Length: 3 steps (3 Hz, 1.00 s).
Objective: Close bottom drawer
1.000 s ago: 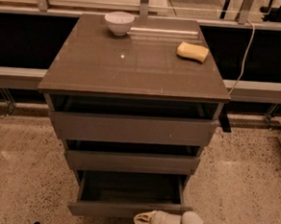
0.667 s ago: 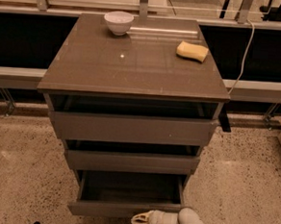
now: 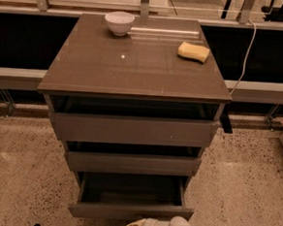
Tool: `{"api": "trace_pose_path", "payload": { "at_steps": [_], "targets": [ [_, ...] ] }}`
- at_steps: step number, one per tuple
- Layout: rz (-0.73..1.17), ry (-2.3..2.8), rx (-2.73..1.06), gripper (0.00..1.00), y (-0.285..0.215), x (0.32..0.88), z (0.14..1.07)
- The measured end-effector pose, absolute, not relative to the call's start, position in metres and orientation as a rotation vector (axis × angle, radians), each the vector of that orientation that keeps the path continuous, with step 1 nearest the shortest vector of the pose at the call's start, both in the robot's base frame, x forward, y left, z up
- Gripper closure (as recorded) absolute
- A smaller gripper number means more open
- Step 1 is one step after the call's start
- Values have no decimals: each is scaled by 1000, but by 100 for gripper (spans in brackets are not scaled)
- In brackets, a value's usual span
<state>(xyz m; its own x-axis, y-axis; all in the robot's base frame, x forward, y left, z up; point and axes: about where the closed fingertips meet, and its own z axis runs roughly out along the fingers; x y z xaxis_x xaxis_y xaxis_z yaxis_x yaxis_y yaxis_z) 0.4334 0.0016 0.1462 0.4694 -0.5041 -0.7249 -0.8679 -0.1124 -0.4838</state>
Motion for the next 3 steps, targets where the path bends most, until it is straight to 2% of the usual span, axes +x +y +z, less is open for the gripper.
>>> {"api": "trace_pose_path", "payload": {
  "at_steps": [3],
  "targets": [
    [394,1181,-1779,100,28,454,125]
  ]
}}
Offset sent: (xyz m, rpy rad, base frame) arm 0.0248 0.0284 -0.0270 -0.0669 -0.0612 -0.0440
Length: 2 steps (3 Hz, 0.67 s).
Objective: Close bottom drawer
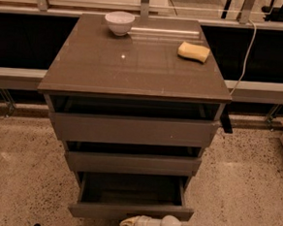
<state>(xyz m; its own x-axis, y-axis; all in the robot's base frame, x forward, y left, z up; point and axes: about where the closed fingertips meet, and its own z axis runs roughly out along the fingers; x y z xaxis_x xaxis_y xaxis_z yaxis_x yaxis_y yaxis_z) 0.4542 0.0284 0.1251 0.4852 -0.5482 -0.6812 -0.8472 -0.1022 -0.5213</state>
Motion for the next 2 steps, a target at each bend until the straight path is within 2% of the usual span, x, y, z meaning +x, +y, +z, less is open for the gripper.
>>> {"api": "trace_pose_path", "payload": {
  "at_steps": [2],
  "targets": [
    [377,1169,-1741,100,36,488,127]
  ]
}}
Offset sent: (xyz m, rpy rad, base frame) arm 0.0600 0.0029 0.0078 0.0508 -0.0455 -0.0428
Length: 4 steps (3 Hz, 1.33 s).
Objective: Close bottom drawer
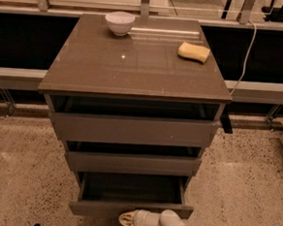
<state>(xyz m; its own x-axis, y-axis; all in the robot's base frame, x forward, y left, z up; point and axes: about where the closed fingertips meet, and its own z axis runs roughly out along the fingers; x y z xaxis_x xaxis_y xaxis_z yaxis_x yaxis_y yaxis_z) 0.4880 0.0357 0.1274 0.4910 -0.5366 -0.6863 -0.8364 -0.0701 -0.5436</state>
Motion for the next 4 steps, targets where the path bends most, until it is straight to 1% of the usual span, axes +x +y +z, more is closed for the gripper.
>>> {"api": "trace_pose_path", "payload": {
  "at_steps": [1,2,3,4],
  "targets": [
    [367,1160,-1725,100,38,508,130],
    [365,1140,-1719,100,55,539,125],
    [361,1126,-1719,100,67,560,122],
    [368,1087,-1718,100,92,583,123]
  ]
}}
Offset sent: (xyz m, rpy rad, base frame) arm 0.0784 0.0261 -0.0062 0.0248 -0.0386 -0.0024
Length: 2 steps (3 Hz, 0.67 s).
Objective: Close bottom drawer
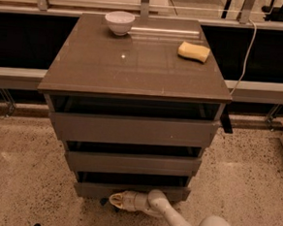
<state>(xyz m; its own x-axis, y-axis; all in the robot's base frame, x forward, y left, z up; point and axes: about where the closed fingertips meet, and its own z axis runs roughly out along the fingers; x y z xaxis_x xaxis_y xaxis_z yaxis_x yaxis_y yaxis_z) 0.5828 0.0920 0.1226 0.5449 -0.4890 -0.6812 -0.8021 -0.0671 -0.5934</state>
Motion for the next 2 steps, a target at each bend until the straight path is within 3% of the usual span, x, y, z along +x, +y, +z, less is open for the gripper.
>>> {"api": "trace_pose_path", "payload": {
  "at_steps": [2],
  "targets": [
    [386,1046,-1718,100,108,593,126]
  ]
}}
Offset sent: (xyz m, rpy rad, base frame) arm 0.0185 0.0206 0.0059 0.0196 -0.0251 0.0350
